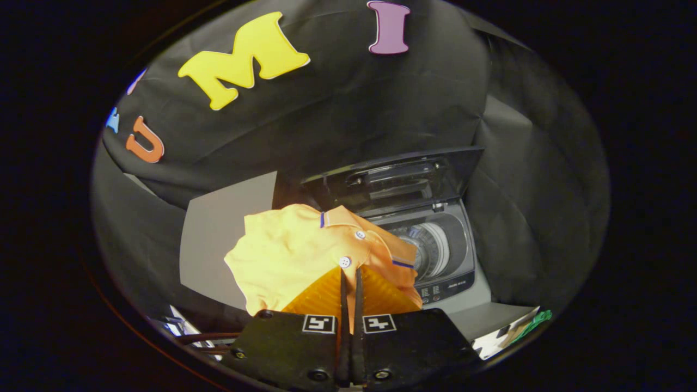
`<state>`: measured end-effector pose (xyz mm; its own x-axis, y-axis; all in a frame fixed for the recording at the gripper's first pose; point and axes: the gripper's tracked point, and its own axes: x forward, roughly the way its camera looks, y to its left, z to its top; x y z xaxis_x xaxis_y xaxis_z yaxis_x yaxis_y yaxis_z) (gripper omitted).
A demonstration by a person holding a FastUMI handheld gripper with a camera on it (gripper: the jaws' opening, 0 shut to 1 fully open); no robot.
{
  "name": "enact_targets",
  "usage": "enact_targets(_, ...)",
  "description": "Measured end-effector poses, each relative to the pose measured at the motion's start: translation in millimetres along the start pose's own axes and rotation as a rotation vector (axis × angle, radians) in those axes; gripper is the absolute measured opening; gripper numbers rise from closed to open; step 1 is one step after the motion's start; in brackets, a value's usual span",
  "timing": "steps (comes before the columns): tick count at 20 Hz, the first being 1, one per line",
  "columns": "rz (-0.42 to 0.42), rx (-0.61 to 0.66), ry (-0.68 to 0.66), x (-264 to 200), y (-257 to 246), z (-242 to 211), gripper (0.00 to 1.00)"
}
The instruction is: Put the clothes into the washing machine and then close the washing machine lid.
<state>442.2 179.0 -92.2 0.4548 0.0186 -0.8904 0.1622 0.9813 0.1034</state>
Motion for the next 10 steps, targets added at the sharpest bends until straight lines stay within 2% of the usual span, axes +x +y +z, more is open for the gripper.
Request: enact_targets(10, -0.003, -0.018, -0.020, 3.5, -35.5, 17.7, 0.05)
